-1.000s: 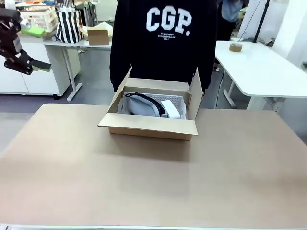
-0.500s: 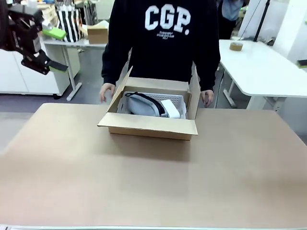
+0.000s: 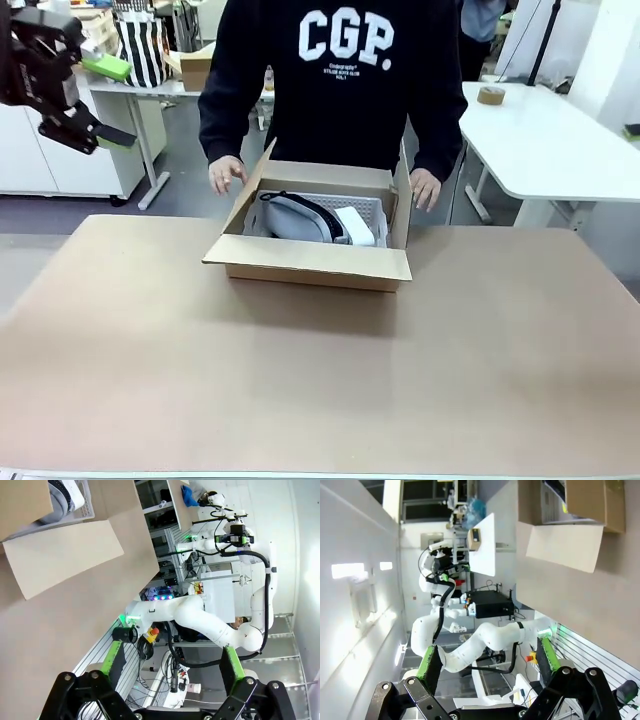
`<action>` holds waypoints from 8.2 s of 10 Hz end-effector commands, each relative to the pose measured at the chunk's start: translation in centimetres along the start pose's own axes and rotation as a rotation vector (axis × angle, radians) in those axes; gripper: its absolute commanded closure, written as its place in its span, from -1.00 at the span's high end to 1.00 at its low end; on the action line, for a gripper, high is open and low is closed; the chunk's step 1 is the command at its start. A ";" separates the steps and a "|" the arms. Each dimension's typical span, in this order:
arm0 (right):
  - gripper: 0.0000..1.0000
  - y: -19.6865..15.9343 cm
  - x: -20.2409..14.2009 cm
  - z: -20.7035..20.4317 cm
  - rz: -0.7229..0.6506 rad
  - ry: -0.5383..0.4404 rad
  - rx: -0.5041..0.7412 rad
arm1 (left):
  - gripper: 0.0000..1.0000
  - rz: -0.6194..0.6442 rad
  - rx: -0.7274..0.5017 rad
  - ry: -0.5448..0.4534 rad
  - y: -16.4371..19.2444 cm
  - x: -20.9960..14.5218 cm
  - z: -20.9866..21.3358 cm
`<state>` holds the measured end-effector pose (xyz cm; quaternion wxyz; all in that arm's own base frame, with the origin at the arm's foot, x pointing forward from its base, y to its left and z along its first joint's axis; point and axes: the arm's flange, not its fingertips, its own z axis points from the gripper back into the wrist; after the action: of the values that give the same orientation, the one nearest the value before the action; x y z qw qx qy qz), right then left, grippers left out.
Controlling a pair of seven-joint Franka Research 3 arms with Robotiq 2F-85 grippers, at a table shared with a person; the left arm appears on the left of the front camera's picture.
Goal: Pack the gift set into the box.
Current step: Press and hold the closed box until the human finishes sealing it.
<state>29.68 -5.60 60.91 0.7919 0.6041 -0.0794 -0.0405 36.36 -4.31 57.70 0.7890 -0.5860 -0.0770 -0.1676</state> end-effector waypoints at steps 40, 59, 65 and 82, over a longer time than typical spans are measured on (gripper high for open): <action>1.00 0.2 0.2 -0.1 0.027 0.003 0.023 | 1.00 0.010 -0.014 -0.008 -0.4 0.2 0.3; 1.00 0.2 0.2 -0.1 0.027 0.003 0.023 | 1.00 0.010 -0.014 -0.008 -0.4 0.2 0.3; 1.00 0.2 0.2 -0.1 0.027 0.003 0.023 | 1.00 0.010 -0.014 -0.008 -0.4 0.2 0.3; 1.00 -2.0 3.2 -16.1 0.871 0.369 0.043 | 1.00 -0.737 0.568 0.245 3.1 3.5 -11.2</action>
<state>35.88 8.38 54.65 0.7251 0.5187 -0.1880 0.4121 40.38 -14.98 52.32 0.8052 -0.2570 -0.2377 -0.4787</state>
